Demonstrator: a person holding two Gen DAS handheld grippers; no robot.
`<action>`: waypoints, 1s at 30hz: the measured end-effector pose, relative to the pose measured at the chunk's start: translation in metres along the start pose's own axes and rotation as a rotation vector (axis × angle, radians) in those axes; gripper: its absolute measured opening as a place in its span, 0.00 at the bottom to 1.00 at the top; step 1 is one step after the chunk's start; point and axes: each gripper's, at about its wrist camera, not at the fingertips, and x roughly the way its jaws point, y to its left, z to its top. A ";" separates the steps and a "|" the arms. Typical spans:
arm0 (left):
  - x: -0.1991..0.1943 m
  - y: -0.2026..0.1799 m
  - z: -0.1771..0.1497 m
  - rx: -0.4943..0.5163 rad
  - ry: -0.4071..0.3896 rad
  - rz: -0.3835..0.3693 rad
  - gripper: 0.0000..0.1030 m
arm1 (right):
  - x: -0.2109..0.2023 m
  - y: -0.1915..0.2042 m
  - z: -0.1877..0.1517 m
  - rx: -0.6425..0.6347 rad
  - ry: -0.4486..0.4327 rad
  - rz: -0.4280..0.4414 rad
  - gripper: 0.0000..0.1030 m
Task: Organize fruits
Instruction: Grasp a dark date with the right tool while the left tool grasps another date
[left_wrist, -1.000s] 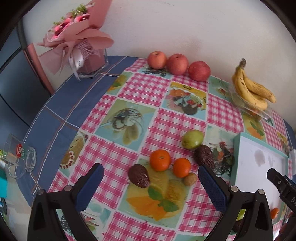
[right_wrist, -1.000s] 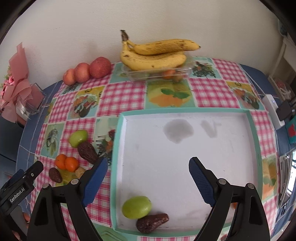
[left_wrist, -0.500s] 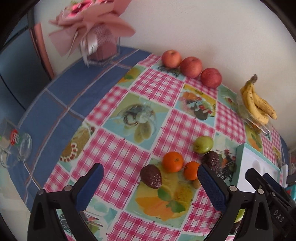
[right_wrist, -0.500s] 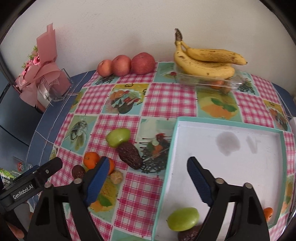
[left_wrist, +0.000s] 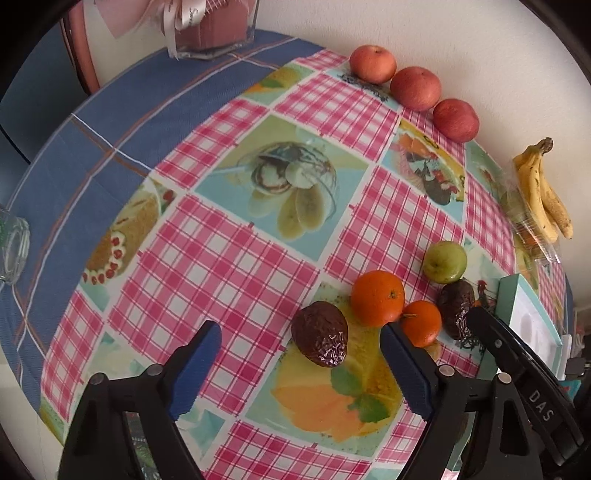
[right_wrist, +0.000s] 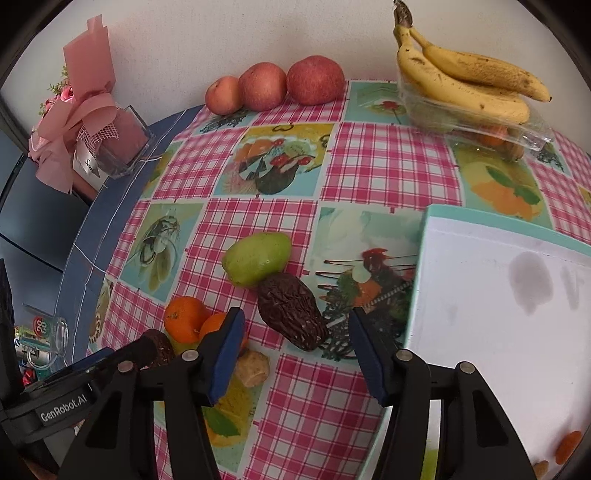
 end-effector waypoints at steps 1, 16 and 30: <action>0.002 0.000 0.000 0.001 0.005 -0.002 0.82 | 0.003 0.001 0.000 -0.003 0.003 0.000 0.58; 0.020 0.004 -0.002 -0.033 0.058 -0.021 0.56 | 0.025 0.008 -0.007 -0.027 0.013 -0.016 0.45; 0.015 -0.002 -0.001 -0.024 0.035 -0.035 0.37 | 0.008 0.007 -0.002 -0.028 -0.015 0.015 0.38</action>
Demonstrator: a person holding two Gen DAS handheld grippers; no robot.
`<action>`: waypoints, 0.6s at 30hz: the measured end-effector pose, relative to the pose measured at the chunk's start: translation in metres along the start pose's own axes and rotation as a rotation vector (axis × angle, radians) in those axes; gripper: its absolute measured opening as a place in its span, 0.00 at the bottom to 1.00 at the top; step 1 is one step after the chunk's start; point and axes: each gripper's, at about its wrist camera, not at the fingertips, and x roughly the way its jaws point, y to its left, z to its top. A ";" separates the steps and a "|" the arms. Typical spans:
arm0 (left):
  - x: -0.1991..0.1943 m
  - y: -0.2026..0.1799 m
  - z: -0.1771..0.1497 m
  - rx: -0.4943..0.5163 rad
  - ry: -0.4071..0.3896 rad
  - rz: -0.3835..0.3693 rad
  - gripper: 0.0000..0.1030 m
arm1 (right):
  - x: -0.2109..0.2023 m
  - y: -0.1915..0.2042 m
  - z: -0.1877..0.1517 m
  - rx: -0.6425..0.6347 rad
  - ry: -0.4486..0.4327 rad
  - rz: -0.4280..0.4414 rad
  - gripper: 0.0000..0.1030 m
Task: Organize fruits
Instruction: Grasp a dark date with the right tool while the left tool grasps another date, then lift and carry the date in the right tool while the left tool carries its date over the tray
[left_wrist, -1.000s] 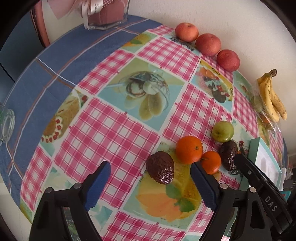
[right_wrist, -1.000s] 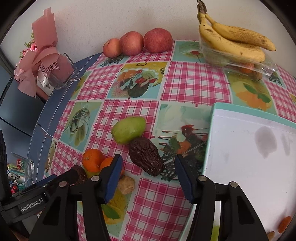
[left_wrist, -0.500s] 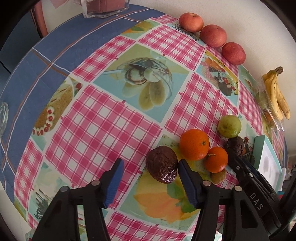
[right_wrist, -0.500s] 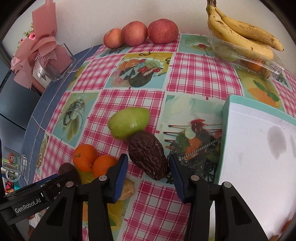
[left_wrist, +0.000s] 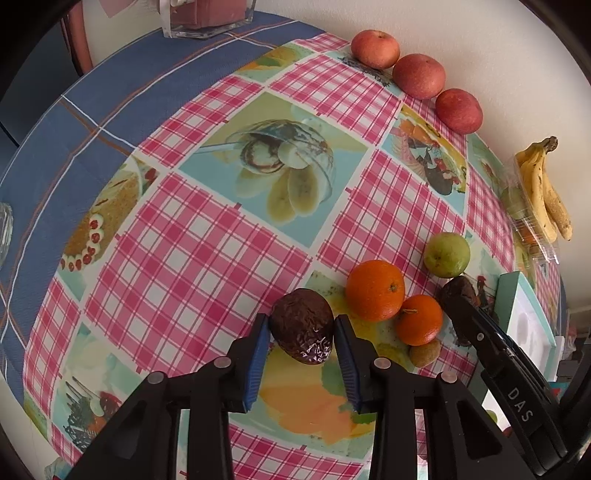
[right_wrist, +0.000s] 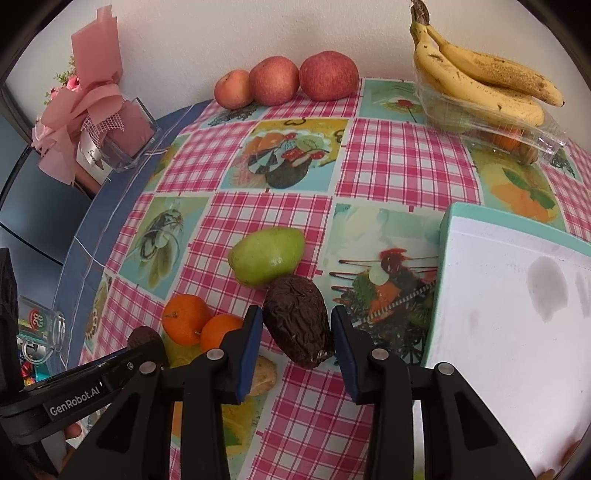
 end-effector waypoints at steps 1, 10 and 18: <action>-0.002 -0.002 0.000 0.003 -0.008 0.000 0.37 | -0.002 0.000 0.001 0.003 -0.003 0.005 0.37; -0.029 -0.007 0.000 0.012 -0.075 -0.007 0.37 | -0.021 -0.001 0.006 -0.006 -0.029 0.024 0.32; -0.054 -0.013 0.002 0.021 -0.136 -0.034 0.37 | -0.060 -0.010 0.016 0.015 -0.102 0.007 0.32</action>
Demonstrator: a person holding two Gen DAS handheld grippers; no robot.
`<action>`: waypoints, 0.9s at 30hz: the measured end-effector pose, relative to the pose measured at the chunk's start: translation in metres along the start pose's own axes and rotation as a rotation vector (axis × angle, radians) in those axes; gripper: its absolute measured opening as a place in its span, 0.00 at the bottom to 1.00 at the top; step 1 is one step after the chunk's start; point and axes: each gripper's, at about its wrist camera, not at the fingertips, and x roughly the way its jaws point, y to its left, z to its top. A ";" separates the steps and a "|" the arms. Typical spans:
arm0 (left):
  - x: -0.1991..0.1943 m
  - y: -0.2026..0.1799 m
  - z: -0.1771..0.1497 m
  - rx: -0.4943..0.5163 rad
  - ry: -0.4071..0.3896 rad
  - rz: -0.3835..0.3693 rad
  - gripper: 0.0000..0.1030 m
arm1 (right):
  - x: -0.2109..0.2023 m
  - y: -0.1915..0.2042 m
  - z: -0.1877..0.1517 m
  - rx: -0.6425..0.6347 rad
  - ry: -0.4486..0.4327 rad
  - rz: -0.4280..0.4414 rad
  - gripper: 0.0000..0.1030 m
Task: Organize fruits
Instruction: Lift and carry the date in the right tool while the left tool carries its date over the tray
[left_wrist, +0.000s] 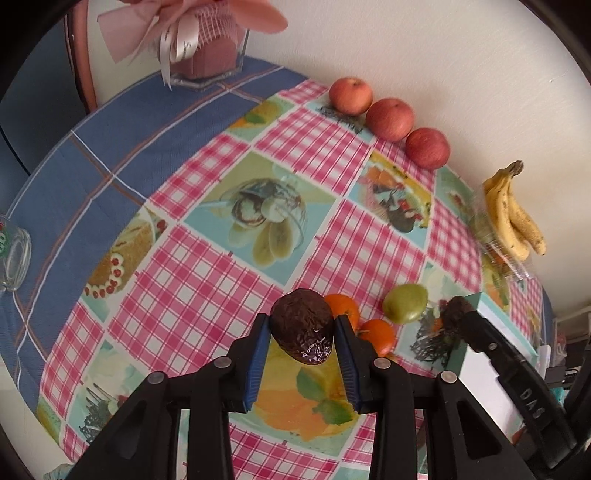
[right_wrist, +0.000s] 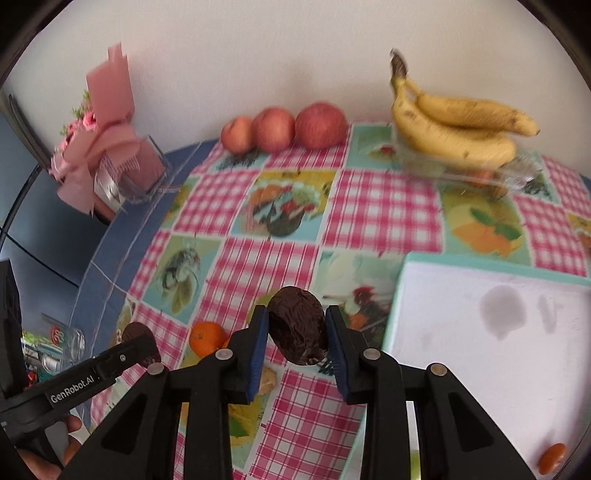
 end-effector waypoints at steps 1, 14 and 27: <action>-0.004 -0.001 0.000 -0.001 -0.009 -0.003 0.37 | -0.006 -0.001 0.002 0.002 -0.008 -0.007 0.32; -0.036 -0.052 -0.008 0.082 -0.049 -0.074 0.37 | -0.083 -0.057 0.018 0.070 -0.137 -0.099 0.32; -0.051 -0.178 -0.034 0.392 -0.062 -0.067 0.37 | -0.144 -0.162 0.004 0.234 -0.224 -0.229 0.32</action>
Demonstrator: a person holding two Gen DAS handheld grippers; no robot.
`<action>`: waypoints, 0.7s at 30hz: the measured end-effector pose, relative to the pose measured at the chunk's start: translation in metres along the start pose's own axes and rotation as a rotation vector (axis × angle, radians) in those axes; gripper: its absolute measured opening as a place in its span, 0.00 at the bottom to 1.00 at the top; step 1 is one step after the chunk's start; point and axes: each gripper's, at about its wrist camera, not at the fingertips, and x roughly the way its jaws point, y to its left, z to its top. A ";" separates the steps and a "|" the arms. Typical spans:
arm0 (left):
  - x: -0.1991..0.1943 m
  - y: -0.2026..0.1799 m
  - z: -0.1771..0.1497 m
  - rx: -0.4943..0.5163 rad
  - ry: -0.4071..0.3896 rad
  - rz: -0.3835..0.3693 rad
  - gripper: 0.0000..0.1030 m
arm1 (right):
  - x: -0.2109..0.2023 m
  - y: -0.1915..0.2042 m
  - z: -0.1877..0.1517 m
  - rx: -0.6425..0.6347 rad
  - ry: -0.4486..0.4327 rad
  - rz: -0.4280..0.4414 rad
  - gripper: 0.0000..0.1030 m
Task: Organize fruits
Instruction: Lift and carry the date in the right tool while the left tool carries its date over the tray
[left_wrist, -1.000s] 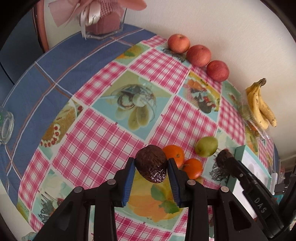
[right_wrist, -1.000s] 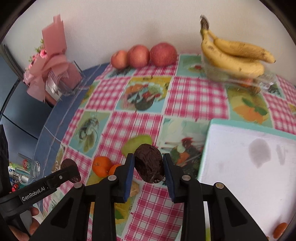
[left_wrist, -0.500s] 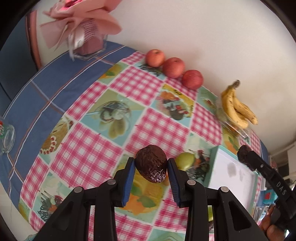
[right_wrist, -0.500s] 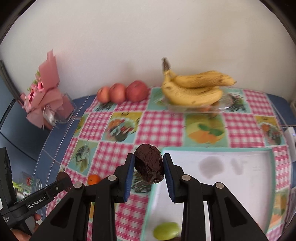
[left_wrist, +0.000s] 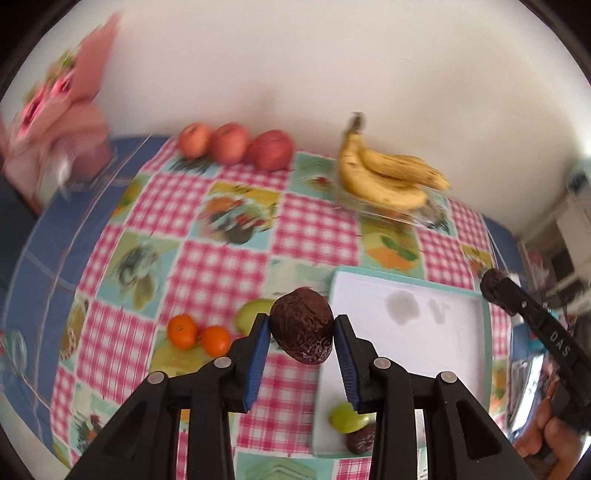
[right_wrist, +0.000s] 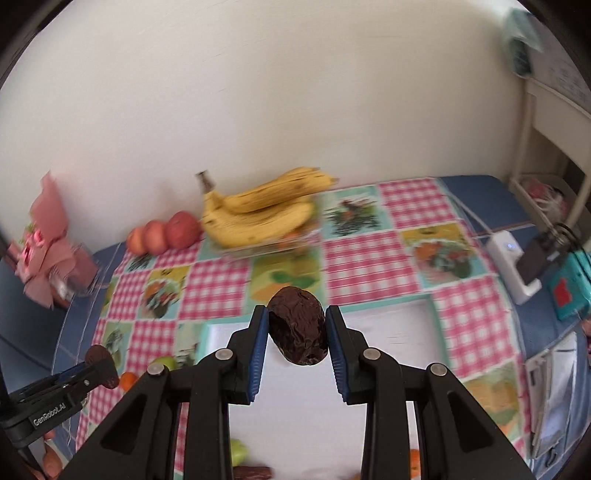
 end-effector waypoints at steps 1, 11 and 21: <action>0.000 -0.011 0.001 0.027 -0.005 -0.001 0.37 | -0.002 -0.010 0.000 0.013 -0.004 -0.014 0.32; 0.025 -0.090 -0.001 0.188 0.011 -0.040 0.37 | -0.005 -0.063 -0.004 0.083 0.006 -0.089 0.32; 0.078 -0.098 -0.024 0.216 0.091 -0.030 0.37 | 0.020 -0.063 -0.012 0.072 0.072 -0.104 0.32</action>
